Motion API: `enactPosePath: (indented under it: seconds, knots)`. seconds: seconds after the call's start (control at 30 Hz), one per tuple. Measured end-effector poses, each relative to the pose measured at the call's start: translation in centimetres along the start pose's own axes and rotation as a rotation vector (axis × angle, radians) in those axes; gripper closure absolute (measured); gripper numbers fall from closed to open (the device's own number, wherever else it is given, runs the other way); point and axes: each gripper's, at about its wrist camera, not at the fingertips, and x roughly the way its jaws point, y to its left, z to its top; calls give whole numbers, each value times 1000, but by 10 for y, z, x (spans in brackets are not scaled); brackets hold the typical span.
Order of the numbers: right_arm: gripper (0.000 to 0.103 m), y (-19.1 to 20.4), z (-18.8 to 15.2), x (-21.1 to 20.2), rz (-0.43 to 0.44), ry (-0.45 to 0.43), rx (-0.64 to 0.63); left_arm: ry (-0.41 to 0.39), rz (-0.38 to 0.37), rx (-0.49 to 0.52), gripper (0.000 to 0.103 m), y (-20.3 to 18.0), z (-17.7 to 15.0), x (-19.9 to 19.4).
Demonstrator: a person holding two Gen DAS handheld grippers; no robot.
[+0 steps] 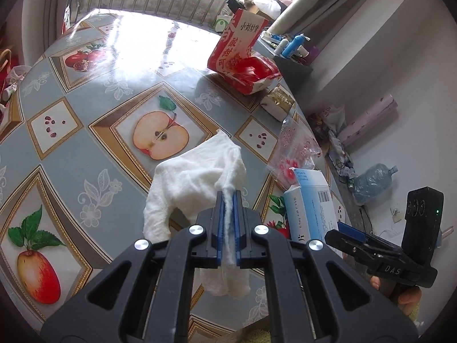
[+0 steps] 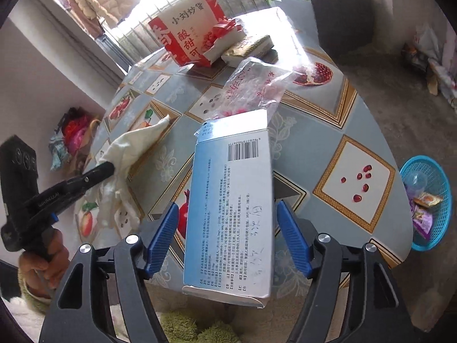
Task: Collect trash
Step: 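Lift the blue-and-white box and the white glove off the table, then carry the box and glove over the blue wastebasket and open both tools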
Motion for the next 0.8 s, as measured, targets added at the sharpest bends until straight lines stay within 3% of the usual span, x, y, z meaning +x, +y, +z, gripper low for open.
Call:
enactPosePath:
  seconds: [0.43,0.67,0.8]
  knots:
    - [31,26,-10,25,-186,17,-154,18,26,49,99,-13,0,7]
    - [35,20,-9,20,-155,-6,-134,-9,57,72,99,-21,6,-2]
    - [35,14,-9,7,-85,-29,-106,-31,65,81,99,-27,12,-11]
